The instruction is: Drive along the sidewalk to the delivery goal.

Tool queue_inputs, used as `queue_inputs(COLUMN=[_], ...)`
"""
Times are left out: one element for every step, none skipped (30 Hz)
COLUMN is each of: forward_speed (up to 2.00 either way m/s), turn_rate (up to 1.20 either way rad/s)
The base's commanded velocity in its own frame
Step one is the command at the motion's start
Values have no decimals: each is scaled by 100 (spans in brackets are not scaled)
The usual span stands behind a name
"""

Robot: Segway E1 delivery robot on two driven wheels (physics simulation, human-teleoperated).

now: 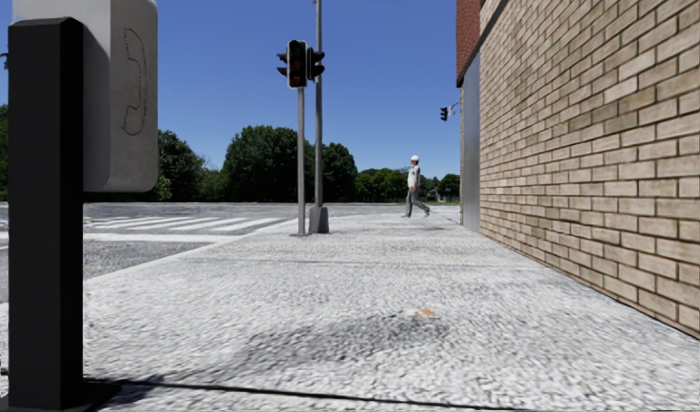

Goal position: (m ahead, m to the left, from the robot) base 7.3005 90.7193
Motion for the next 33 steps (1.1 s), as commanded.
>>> queue_inputs(forward_speed=[200, 200, 200, 200, 200, 200, 200, 200, 200, 200, 200, 200, 200, 200, 200, 200, 200, 200, 200, 200, 200, 200, 200, 200, 200, 200, 200, 200, 200, 200, 200, 200, 200], turn_rate=[-3, -5, -6, -7, -7, -7, -7, -7, -7, -8, -9, -10, -10, -10, -10, -10, -10, -10, -10, -12, -15, -16, -16, -17, -17, -17, -17, -17, -17, -17, -17, -17, -17])
